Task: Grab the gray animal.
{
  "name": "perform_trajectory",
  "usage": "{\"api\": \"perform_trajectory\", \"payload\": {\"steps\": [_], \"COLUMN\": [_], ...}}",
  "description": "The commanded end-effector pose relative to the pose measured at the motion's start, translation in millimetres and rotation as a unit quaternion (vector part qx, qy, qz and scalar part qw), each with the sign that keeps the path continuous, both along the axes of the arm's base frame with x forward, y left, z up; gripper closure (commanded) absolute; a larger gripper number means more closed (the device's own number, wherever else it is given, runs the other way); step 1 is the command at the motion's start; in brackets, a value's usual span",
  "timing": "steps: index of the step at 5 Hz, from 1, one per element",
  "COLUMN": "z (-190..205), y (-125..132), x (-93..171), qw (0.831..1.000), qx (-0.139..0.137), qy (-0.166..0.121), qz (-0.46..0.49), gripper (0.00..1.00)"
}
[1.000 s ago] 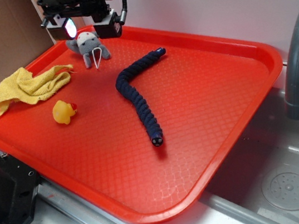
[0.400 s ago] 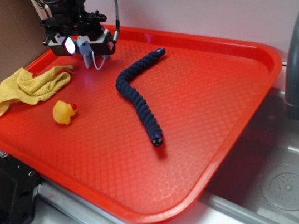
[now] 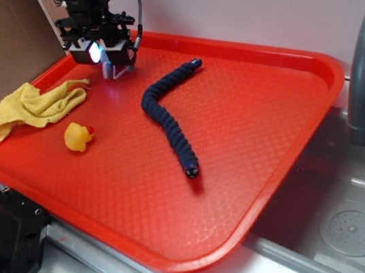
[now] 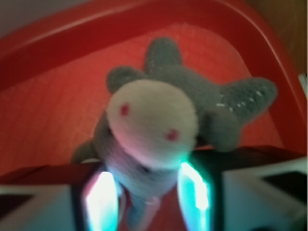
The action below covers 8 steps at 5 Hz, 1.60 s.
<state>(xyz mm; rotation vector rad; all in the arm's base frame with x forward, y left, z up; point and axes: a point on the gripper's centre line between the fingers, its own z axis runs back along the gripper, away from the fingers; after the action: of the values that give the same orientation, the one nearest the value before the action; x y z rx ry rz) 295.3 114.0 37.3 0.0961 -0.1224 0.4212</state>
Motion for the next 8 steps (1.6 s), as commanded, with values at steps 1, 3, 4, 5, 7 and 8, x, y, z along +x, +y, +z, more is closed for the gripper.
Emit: {"api": "perform_trajectory", "payload": {"steps": [1,3,4,5,7,8], "z": [83.2,175.2,181.4,181.4,181.4,136.6], "y": [-12.8,-64.7,-73.6,-73.6,-73.6,-40.5], "x": [-2.9,-52.8,-70.0,-70.0,-70.0,-44.7], "qw": [0.997,0.991,0.99,0.99,0.99,0.997], "qx": [0.01,0.009,0.008,0.008,0.008,0.017], "qy": [-0.018,-0.045,-0.054,-0.054,-0.054,-0.07], "qz": [-0.068,-0.122,-0.129,-0.129,-0.129,-0.03], "gripper": [1.0,1.0,1.0,0.0,0.0,0.0]}}
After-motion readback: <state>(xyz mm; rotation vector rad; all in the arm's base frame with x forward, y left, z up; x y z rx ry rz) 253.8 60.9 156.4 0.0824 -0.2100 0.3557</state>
